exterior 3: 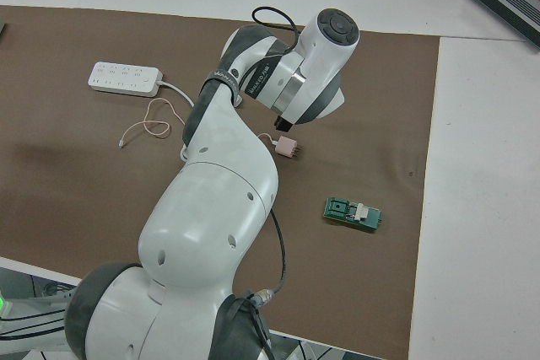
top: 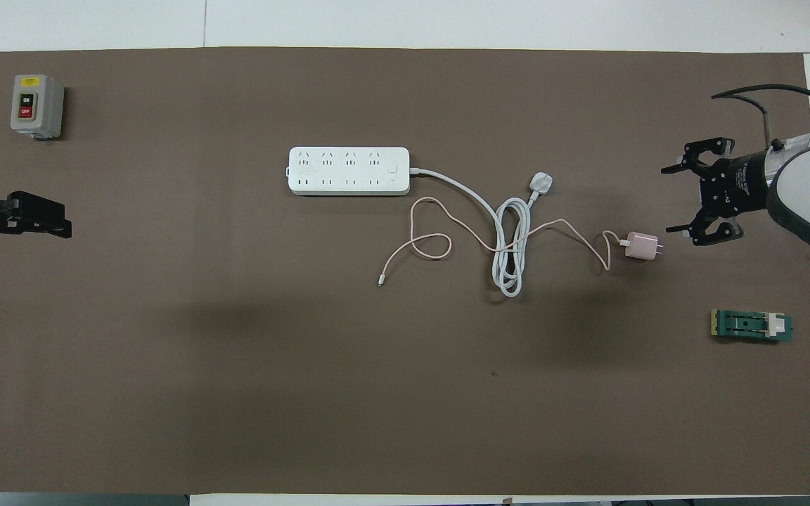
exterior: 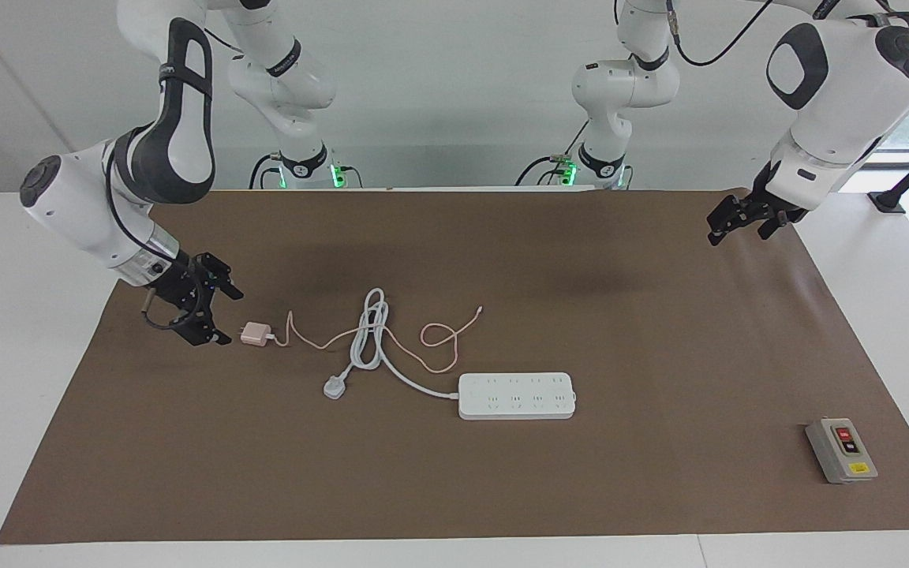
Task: Plug charger into power strip
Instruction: 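Lower the right gripper and close it on the pink charger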
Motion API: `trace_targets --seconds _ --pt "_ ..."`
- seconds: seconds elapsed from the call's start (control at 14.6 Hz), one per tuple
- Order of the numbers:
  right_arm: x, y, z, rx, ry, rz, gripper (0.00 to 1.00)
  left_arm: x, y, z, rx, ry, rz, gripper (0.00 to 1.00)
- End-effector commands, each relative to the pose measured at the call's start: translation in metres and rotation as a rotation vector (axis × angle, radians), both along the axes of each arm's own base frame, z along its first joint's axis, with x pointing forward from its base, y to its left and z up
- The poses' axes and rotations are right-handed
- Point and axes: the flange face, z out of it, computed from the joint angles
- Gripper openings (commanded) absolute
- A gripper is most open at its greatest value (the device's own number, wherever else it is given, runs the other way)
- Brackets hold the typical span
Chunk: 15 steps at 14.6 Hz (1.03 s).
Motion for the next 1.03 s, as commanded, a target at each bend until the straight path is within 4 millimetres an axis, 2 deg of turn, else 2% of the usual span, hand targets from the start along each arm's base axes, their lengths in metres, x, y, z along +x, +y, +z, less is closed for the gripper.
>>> trace_targets --seconds 0.0,0.27,0.55,0.96 --pt "0.004 -0.010 -0.019 0.040 -0.019 0.000 1.00 -0.003 0.002 0.001 -0.009 -0.006 0.012 1.00" --pt "-0.012 -0.005 -0.041 0.078 0.036 -0.016 1.00 -0.003 0.002 0.001 -0.009 -0.007 0.012 1.00" --pt "-0.027 -0.009 -0.061 0.121 0.058 -0.049 1.00 -0.003 0.002 0.001 -0.009 -0.007 0.012 1.00" --pt "-0.040 -0.020 -0.067 0.138 0.075 -0.066 1.00 -0.003 0.002 0.001 -0.009 -0.007 0.012 1.00"
